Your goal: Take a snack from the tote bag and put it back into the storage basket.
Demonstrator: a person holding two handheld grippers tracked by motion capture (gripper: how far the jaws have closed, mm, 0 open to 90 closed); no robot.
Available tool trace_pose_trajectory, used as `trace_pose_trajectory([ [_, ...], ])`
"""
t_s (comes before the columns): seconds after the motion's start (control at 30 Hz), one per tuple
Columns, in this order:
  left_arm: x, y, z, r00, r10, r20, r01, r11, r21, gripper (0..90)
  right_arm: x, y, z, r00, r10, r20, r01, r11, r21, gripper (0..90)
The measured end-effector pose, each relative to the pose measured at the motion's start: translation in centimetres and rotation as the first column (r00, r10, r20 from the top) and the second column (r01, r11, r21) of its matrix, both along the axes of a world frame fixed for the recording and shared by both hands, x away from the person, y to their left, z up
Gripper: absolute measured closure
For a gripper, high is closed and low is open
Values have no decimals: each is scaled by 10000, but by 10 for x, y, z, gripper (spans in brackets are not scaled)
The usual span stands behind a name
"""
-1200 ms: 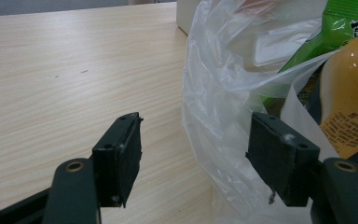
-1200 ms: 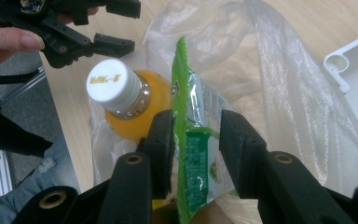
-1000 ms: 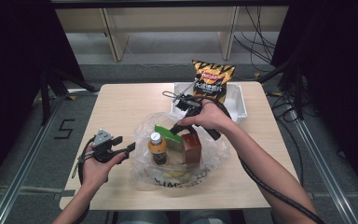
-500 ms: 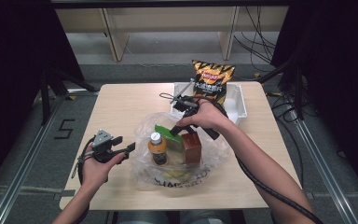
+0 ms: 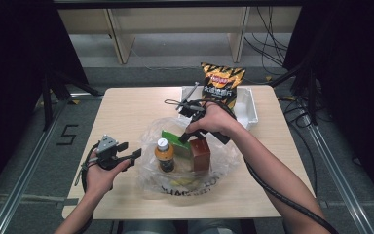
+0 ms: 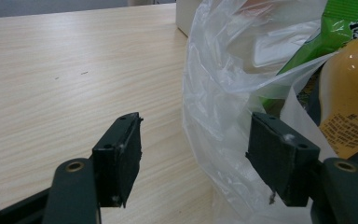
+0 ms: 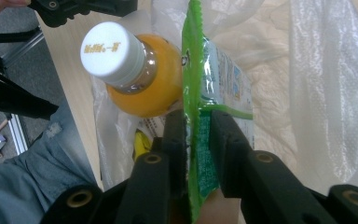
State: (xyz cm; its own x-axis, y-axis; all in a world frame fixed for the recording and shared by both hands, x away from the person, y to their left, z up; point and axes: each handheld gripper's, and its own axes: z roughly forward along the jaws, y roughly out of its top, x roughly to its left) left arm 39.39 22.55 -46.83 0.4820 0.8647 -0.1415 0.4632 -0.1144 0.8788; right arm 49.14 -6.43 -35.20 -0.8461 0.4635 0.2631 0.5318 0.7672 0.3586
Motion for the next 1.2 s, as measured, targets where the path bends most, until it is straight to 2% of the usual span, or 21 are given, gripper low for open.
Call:
trace_pose_trajectory([
  [0.13,0,-1,1,10000,2,-1,-2,10000,8,343,1,4,5,9999,86,107,-85,10000,-44,731],
  [0.2,0,-1,0,10000,-36,-19,36,10000,0,343,0,6,6,9999,-102,-24,102,9999,-107,721],
  [0.23,0,-1,0,10000,-30,-26,30,10000,-20,344,2,7,5,10000,61,-17,-61,10000,-60,717],
  [0.27,0,-1,0,10000,-28,-18,28,10000,-4,344,3,8,3,10000,3,-44,-3,9999,-172,715],
  [0.4,0,0,0,10000,-25,-1,25,10000,-23,344,5,9,0,9999,20,-131,-23,9997,-237,715],
  [0.43,0,0,0,10000,-32,-11,32,10000,-21,344,3,10,0,9993,-204,-305,191,9989,-429,717],
  [0.47,0,-1,0,10000,-41,-25,41,10000,-7,344,5,11,-3,9997,17,-233,-26,9993,-365,719],
  [0.5,0,-1,0,10000,-15,-69,15,10000,-68,344,5,11,-3,9997,17,-233,-26,9993,-365,719],
  [0.57,0,-1,0,10000,-36,-49,36,10000,-84,343,5,12,-2,9990,-213,-396,189,9981,-586,735],
  [0.63,0,-1,0,10000,-36,-19,36,10000,-21,344,6,12,-2,9994,-139,-329,120,9983,-579,739],
  [0.7,0,0,0,10000,-42,-20,42,10000,-2,343,7,12,-1,9986,-315,-421,284,9970,-720,757],
  [0.73,0,-1,0,10000,-15,-45,15,10000,11,343,8,12,-2,9995,-158,-273,140,9978,-649,770],
  [0.8,0,-1,0,10000,12,-92,-13,10000,-68,343,9,11,-1,9990,-322,-304,297,9964,-791,820],
  [0.87,0,-1,0,10000,-72,-39,72,10000,-3,343,7,11,-1,9984,-458,-342,433,9966,-705,880],
  [0.97,0,-2,0,10000,-55,-43,55,10000,39,343,7,11,-1,9998,-161,-118,153,9981,-589,897],
  [1.03,0,-2,-1,10000,-51,-55,50,10000,-40,343,6,12,0,9998,-144,-120,136,9976,-685,900],
  [1.1,0,-1,0,10000,-74,-32,74,10000,-17,343,4,12,1,9998,-203,12,203,9968,-771,900],
  [1.13,0,-1,0,10000,-16,-62,15,10000,-74,343,5,11,2,9998,-28,186,41,9974,-718,900],
  [1.2,0,-1,0,10000,0,-66,0,10000,-46,344,4,10,4,9995,-152,261,172,9969,-769,900],
])
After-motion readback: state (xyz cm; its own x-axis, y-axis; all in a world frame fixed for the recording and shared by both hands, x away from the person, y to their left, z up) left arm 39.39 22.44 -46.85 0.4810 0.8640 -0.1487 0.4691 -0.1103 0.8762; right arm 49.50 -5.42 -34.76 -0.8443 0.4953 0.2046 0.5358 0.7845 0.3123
